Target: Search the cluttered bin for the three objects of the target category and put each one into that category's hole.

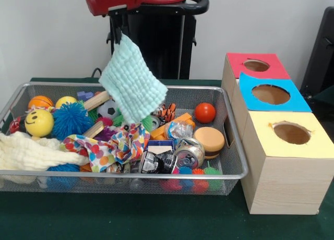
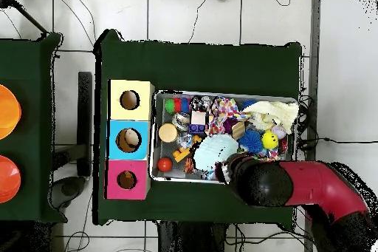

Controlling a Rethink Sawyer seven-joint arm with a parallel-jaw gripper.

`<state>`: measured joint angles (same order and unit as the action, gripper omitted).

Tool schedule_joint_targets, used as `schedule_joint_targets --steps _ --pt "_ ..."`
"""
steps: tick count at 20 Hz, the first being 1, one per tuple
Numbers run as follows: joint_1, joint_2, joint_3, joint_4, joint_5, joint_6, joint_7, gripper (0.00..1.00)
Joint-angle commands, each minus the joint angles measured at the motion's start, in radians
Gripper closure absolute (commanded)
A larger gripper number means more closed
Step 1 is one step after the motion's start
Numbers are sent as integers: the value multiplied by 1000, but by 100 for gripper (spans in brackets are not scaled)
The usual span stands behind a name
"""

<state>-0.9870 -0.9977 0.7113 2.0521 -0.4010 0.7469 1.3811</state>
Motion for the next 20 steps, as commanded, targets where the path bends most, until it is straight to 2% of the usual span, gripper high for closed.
schedule_joint_targets --steps 1,5,10,16,20 --pt "-60 68 92 -125 -95 151 -352 100" --pt "-63 110 98 -172 -132 178 -359 100" --pt "-18 223 83 -267 -188 183 -329 100" --pt "3 246 85 -304 -201 211 -310 100" --pt "31 272 72 -308 -230 173 -258 100"
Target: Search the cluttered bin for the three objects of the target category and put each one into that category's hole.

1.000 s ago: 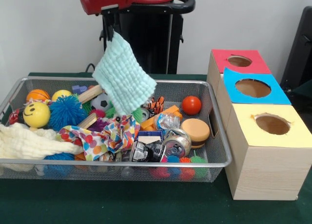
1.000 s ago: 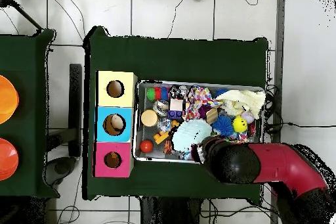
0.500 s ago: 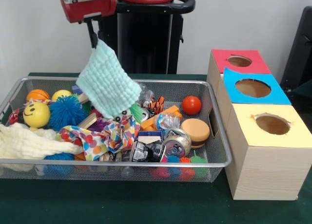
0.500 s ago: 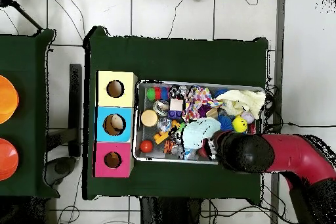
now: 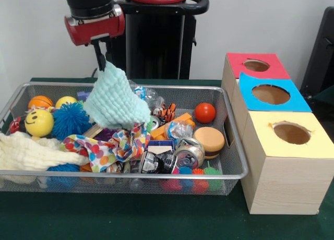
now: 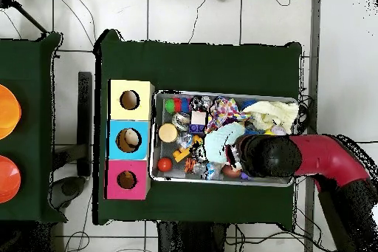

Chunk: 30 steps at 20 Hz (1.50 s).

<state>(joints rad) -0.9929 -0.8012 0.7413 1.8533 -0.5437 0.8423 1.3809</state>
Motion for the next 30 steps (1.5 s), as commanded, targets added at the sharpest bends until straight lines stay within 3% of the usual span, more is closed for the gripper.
schedule_joint_targets --steps 1,7,13,20,30 --pt "47 77 36 -102 -94 59 -236 100" --pt "138 57 -10 -16 -145 -71 -42 100" --pt "174 -12 -8 35 -107 -61 13 100" --pt "196 -58 -5 64 -53 -58 37 100" --pt "151 -110 20 85 18 -20 -33 100"
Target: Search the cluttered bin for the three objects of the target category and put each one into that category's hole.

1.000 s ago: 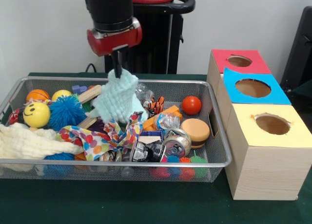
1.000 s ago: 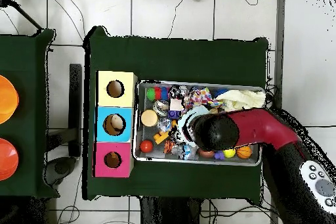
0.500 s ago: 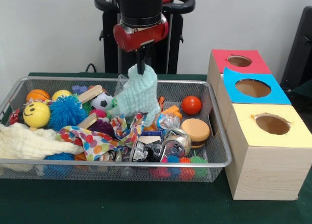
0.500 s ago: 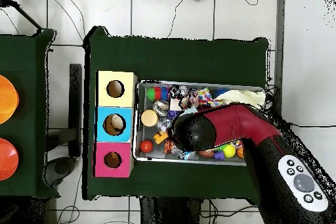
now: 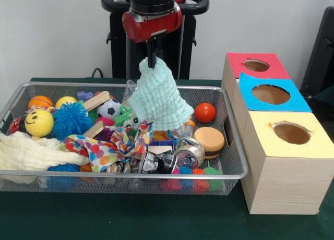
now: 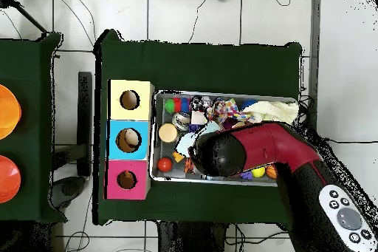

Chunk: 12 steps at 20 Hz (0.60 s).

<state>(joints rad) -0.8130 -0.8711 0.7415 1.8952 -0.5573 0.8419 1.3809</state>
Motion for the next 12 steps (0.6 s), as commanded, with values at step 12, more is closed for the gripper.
schedule_joint_targets --steps 12 --pt "13 -150 21 62 123 39 -4 100"
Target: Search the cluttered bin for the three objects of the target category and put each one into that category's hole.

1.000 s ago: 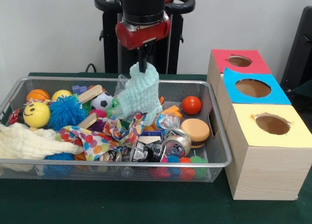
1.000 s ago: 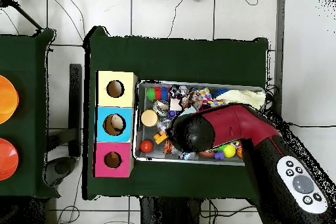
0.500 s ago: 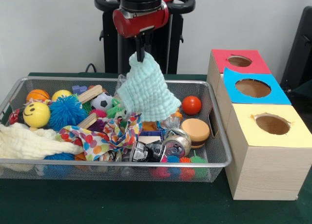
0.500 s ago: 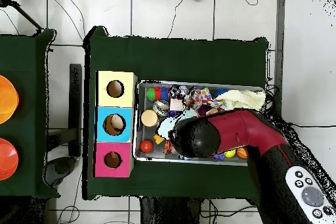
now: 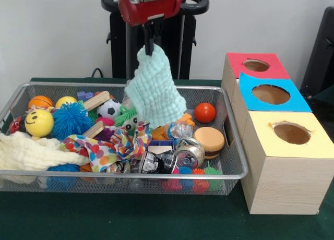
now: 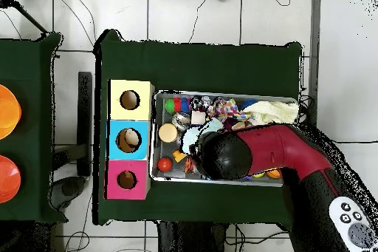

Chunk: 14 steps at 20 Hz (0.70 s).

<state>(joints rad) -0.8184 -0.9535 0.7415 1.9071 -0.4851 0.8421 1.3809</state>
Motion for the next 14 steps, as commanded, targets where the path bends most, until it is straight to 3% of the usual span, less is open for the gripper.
schedule_joint_targets --steps 1,7,14 --pt "27 -72 19 53 58 35 8 100" --pt "105 -90 -16 70 77 -1 100 100" --pt "156 -86 -56 74 92 -33 126 100"
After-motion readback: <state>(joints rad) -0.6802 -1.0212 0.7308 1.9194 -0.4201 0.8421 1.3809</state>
